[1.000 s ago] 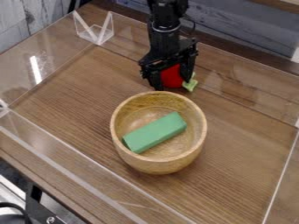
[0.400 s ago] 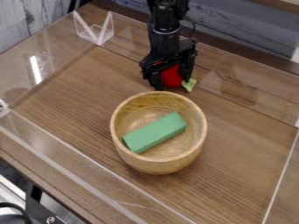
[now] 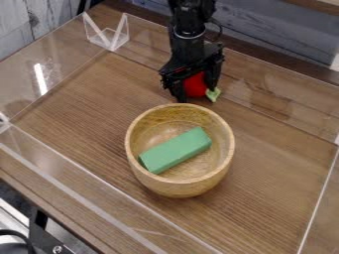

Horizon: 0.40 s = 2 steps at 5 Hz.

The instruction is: Move the red object to the right side of the table

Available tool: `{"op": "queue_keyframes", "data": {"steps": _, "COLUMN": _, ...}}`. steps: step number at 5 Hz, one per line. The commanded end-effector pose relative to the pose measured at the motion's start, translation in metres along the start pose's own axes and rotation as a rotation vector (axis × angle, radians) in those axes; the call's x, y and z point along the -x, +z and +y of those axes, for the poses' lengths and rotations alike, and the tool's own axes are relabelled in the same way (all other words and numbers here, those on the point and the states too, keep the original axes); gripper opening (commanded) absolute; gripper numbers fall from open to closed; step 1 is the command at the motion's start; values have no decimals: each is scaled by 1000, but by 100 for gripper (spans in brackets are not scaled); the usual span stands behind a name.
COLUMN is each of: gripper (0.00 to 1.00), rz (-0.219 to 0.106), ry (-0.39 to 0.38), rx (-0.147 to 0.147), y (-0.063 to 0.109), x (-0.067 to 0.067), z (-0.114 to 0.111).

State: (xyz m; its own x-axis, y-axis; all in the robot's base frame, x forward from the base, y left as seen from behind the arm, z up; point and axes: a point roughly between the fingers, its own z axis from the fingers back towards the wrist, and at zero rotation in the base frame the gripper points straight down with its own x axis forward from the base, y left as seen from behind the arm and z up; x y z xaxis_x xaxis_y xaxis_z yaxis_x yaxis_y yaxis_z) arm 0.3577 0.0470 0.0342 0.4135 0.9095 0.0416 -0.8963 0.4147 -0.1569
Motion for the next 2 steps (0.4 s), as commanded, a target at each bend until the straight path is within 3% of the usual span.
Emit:
{"op": "queue_keyframes", "data": {"steps": 1, "gripper": 0, "rz": -39, "ry": -4, "rx": 40, "y": 11, "x": -3, "z": -9}}
{"op": "queue_keyframes", "data": {"steps": 2, "gripper": 100, "rz": -56, "ry": -12, "rx": 46, "y": 14, "x": -1, "z": -8}}
